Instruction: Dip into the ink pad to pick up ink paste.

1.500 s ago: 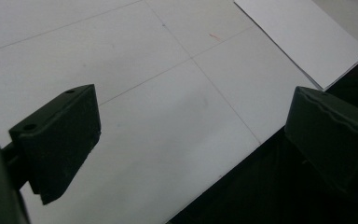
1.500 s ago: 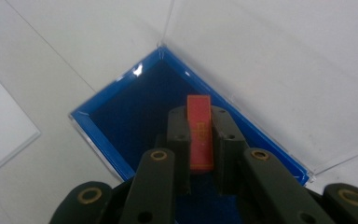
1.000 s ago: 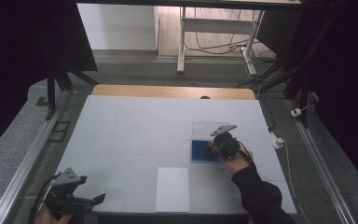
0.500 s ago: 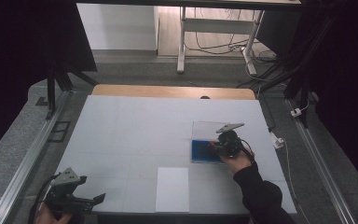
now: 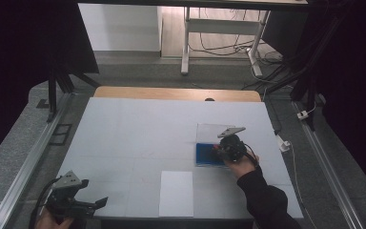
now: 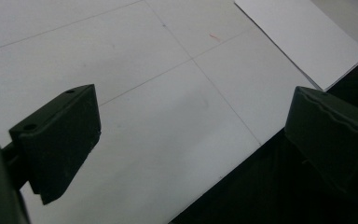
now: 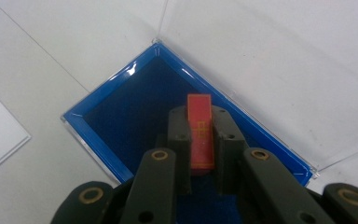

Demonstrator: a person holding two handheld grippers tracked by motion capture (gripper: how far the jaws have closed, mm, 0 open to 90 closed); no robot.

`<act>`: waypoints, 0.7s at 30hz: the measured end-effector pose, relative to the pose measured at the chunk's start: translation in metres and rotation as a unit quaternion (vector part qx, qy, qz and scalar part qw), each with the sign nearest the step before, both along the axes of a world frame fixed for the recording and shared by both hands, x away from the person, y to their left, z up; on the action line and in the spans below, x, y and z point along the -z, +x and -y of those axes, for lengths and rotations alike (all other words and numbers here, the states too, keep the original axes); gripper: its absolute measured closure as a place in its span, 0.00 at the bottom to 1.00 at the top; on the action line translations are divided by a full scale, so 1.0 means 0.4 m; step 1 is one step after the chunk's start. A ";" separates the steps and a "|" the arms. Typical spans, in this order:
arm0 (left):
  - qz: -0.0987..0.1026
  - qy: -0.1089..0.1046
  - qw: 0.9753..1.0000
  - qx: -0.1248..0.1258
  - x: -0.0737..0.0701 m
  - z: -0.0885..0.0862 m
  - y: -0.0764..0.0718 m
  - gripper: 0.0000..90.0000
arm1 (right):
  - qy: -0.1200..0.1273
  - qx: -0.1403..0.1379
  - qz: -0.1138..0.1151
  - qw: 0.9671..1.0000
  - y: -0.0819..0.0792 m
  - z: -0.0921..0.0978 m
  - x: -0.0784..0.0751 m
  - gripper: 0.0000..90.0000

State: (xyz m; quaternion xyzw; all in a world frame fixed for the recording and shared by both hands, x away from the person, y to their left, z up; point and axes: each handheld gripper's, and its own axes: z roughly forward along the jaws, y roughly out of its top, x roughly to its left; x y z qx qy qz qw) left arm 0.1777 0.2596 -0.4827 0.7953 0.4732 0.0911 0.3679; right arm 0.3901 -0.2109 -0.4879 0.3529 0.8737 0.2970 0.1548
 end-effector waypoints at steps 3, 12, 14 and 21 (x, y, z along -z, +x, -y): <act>-0.001 -0.002 1.000 0.000 -0.001 -0.001 0.000 0.04 | 0.026 0.003 -0.014 1.000 0.010 0.017 0.002 0.89; 0.001 -0.005 1.000 0.000 -0.001 -0.002 -0.001 0.04 | 0.011 -0.003 -0.002 1.000 0.002 0.008 0.000 0.89; 0.000 -0.005 1.000 0.000 -0.001 -0.002 -0.001 0.04 | 0.008 -0.003 0.001 1.000 0.000 0.005 0.000 0.89; 0.001 -0.006 1.000 -0.001 -0.001 -0.003 -0.001 0.04 | 0.012 -0.004 0.003 1.000 -0.001 0.007 -0.007 0.89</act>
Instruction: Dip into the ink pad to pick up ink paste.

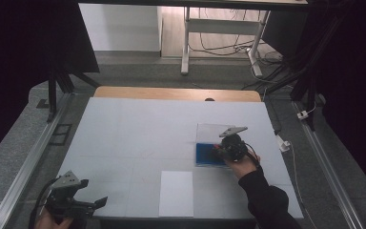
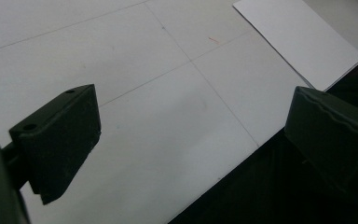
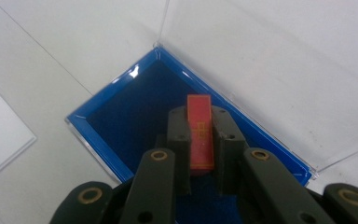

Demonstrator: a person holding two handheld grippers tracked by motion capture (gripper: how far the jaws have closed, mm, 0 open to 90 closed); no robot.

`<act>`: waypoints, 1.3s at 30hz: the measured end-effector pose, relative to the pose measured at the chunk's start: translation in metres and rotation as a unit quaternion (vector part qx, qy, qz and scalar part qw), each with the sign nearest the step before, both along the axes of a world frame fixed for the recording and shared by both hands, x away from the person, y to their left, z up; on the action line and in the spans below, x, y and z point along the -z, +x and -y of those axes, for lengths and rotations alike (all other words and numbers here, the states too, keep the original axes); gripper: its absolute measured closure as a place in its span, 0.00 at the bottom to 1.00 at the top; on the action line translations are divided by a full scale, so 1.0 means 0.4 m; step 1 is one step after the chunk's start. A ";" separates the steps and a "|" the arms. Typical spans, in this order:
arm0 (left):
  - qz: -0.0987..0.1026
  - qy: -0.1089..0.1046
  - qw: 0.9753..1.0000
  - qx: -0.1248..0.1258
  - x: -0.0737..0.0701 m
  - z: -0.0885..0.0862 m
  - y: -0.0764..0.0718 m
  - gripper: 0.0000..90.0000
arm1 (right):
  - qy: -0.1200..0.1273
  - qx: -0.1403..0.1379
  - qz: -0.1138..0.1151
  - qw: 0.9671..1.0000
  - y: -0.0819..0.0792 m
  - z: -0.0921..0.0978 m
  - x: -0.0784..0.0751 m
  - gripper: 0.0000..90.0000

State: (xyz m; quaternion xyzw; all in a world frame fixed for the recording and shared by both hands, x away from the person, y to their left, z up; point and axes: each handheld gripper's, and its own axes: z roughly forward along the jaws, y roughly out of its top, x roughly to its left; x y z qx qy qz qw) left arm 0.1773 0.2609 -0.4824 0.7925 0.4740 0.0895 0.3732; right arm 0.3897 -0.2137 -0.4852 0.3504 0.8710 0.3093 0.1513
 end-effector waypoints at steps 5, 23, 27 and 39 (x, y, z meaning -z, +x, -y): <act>0.000 0.000 1.000 0.000 0.000 0.000 0.000 0.04 | 0.010 -0.004 0.013 1.000 -0.007 0.001 -0.016 0.89; 0.000 -0.003 1.000 0.002 0.000 -0.001 0.001 0.05 | 0.044 -0.010 0.016 0.999 -0.032 0.017 -0.053 0.89; 0.000 -0.007 1.000 0.001 0.000 -0.003 0.001 0.05 | 0.052 -0.014 0.017 0.998 -0.041 0.018 -0.059 0.89; 0.000 -0.008 1.000 -0.001 0.000 -0.005 0.001 0.05 | 0.064 -0.037 0.012 0.997 -0.076 0.008 -0.079 0.89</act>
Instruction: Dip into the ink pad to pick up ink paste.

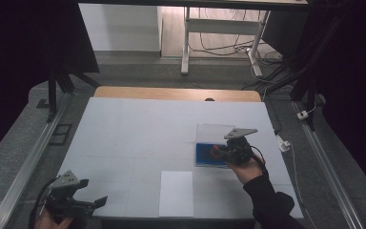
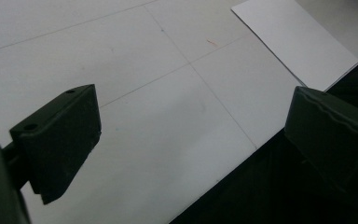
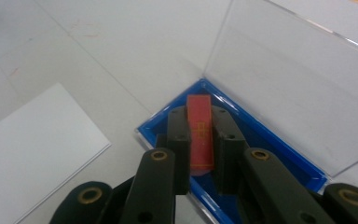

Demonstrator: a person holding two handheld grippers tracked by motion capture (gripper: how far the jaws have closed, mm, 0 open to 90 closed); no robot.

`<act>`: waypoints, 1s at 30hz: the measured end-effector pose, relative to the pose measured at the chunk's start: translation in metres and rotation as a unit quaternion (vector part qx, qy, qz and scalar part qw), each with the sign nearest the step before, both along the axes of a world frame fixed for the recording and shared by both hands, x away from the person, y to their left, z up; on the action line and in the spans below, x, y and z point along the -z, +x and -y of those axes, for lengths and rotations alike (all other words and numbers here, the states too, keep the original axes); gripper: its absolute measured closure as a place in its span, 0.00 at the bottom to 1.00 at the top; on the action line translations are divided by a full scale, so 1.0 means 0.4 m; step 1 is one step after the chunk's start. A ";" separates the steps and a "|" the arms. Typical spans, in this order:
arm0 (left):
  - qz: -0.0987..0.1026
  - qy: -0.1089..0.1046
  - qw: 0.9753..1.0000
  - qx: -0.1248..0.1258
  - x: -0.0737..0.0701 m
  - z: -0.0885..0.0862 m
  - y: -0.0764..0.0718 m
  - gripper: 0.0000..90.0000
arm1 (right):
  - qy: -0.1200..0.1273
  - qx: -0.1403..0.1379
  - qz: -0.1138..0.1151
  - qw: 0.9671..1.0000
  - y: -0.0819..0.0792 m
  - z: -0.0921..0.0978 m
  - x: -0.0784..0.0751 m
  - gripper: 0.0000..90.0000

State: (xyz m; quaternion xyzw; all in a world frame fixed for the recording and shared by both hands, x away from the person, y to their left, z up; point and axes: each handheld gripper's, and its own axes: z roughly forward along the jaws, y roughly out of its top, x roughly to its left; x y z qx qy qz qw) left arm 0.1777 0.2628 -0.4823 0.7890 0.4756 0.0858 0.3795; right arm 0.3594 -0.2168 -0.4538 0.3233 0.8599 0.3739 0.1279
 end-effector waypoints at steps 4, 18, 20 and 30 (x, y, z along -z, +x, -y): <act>0.000 -0.002 1.000 -0.001 0.000 0.000 0.000 0.05 | 0.004 -0.013 -0.001 1.000 -0.013 -0.008 -0.003 0.89; 0.000 -0.003 1.000 -0.002 0.000 -0.002 0.000 0.04 | 0.012 -0.046 -0.005 0.999 -0.057 -0.036 -0.011 0.89; 0.000 -0.003 1.000 -0.002 0.000 -0.002 0.000 0.04 | 0.012 -0.051 -0.006 0.999 -0.064 -0.040 -0.012 0.89; 0.000 -0.002 1.000 -0.002 0.000 -0.002 0.000 0.04 | 0.017 -0.074 -0.009 0.997 -0.094 -0.061 -0.014 0.89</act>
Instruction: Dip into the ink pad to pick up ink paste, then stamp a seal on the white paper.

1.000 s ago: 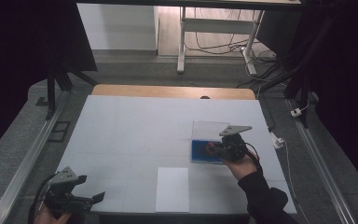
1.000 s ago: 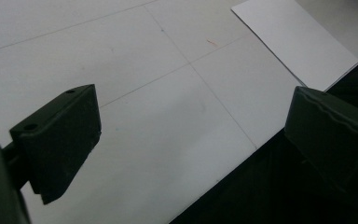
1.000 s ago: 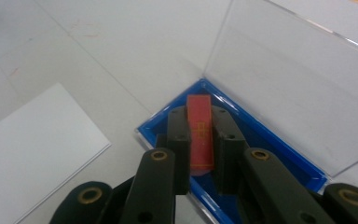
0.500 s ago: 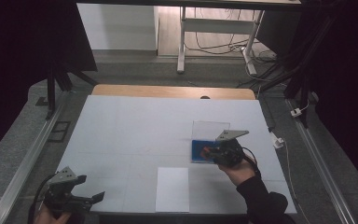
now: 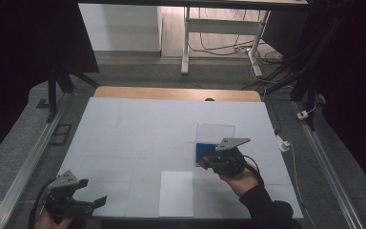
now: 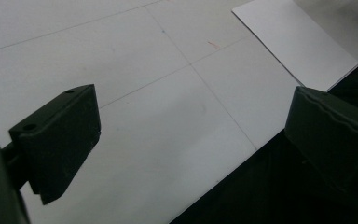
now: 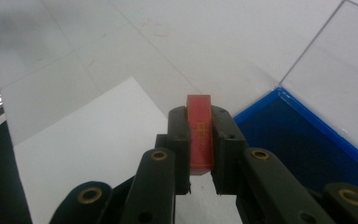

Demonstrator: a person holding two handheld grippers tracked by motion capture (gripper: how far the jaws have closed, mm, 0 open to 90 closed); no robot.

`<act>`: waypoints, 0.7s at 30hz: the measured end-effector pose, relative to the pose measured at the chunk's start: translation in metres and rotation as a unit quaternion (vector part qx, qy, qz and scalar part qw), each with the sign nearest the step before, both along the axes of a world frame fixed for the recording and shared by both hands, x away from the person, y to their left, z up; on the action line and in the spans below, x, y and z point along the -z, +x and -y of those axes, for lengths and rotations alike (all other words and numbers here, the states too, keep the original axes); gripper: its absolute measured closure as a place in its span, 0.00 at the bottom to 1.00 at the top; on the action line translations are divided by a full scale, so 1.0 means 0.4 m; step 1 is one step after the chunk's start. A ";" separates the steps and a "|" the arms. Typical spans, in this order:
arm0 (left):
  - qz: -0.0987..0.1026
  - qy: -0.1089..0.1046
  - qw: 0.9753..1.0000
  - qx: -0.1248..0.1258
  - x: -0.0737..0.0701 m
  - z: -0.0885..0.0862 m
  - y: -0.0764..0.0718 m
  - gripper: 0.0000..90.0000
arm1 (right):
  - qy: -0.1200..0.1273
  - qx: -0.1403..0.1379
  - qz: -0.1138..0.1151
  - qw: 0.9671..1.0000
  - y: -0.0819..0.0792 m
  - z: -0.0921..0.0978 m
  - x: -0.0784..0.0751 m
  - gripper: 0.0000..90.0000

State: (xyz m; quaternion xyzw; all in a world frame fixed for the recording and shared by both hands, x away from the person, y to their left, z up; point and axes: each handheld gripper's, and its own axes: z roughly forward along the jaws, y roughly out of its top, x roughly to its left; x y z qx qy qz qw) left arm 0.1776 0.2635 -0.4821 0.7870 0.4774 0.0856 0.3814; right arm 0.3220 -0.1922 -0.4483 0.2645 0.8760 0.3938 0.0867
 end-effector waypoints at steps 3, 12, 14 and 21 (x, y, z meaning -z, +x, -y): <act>0.000 0.000 1.000 0.000 0.000 0.000 0.000 0.04 | -0.001 -0.008 0.001 1.000 -0.011 -0.010 0.002 0.89; 0.001 0.000 1.000 0.000 0.000 0.001 -0.001 0.04 | -0.007 -0.035 -0.002 0.999 -0.045 -0.045 0.009 0.89; 0.001 0.001 1.000 0.000 -0.001 0.001 -0.001 0.04 | -0.008 -0.037 -0.001 0.999 -0.047 -0.047 0.010 0.89; 0.001 0.000 1.000 0.001 0.000 0.001 0.000 0.04 | -0.013 -0.045 0.006 0.999 -0.056 -0.058 0.013 0.89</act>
